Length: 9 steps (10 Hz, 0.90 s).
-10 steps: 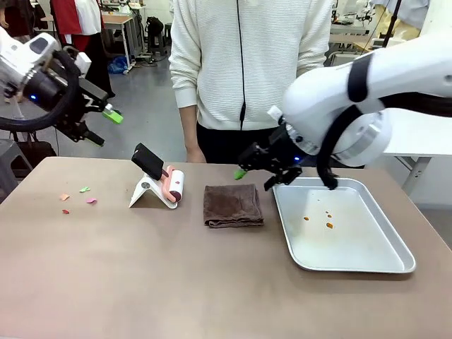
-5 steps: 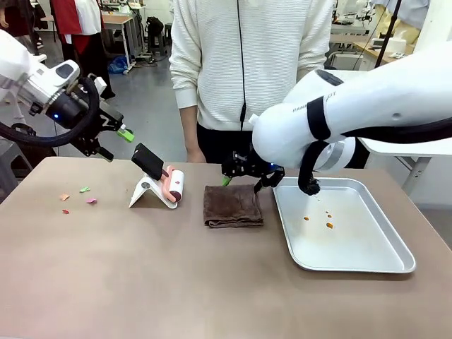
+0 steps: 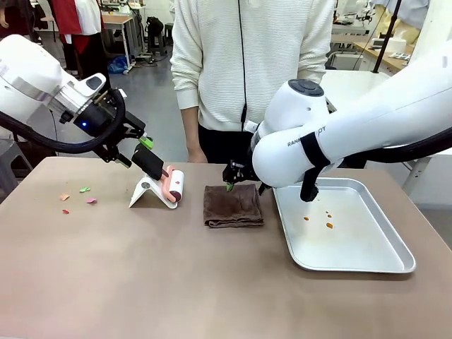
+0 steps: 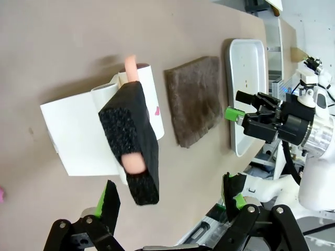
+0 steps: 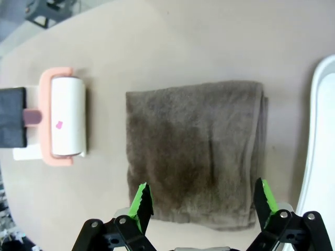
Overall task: Clean the surface of the table.
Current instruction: Hold the Lint Roller with your left hand and the towel with your right hand.
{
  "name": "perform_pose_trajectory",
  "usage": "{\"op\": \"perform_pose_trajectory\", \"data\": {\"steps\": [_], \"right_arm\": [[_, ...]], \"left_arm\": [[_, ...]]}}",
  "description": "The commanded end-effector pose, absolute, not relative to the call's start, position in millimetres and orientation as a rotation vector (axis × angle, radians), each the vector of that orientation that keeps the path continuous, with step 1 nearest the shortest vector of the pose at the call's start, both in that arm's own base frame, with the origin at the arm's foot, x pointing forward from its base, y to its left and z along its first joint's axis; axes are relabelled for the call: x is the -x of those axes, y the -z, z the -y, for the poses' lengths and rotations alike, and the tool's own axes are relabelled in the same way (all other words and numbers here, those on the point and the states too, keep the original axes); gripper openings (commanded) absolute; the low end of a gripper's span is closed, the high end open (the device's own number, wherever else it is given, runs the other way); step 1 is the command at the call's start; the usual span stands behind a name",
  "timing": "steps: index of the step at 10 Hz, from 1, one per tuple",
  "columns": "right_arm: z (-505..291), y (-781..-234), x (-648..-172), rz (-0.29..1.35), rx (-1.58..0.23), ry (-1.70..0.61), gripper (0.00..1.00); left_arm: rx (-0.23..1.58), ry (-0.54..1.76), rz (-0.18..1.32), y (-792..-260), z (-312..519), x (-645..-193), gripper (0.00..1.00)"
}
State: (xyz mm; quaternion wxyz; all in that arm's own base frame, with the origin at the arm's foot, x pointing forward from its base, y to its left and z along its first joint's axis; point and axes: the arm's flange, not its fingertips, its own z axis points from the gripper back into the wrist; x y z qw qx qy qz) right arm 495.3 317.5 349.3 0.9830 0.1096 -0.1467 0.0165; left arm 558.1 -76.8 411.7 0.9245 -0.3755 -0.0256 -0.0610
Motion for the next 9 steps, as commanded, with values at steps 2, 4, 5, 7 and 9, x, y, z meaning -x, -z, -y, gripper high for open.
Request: {"op": "perform_pose_trajectory", "data": {"steps": [2, 4, 5, 7, 9], "right_arm": [[-338.1, -337.1, -510.3, 0.311, -0.183, 0.016, 1.0], [-337.4, -328.4, -515.7, 0.301, -0.178, 0.032, 1.0], [-337.9, -324.2, -517.4, 0.292, -0.175, 0.027, 1.0], [-339.5, -315.5, -520.7, 0.274, -0.138, 0.017, 1.0], [-340.9, -309.7, -522.4, 0.275, -0.047, 0.056, 1.0]], "left_arm": [[0.756, 0.09, 0.057, -409.8, 83.3, -564.7, 1.0], [0.727, 0.059, 0.072, -403.2, 83.2, -568.7, 1.0], [0.737, 0.053, 0.09, -400.5, 83.9, -571.1, 1.0], [0.742, 0.039, 0.113, -397.4, 85.2, -573.9, 1.0], [0.737, 0.051, 0.097, -394.9, 85.9, -574.1, 1.0]]}}
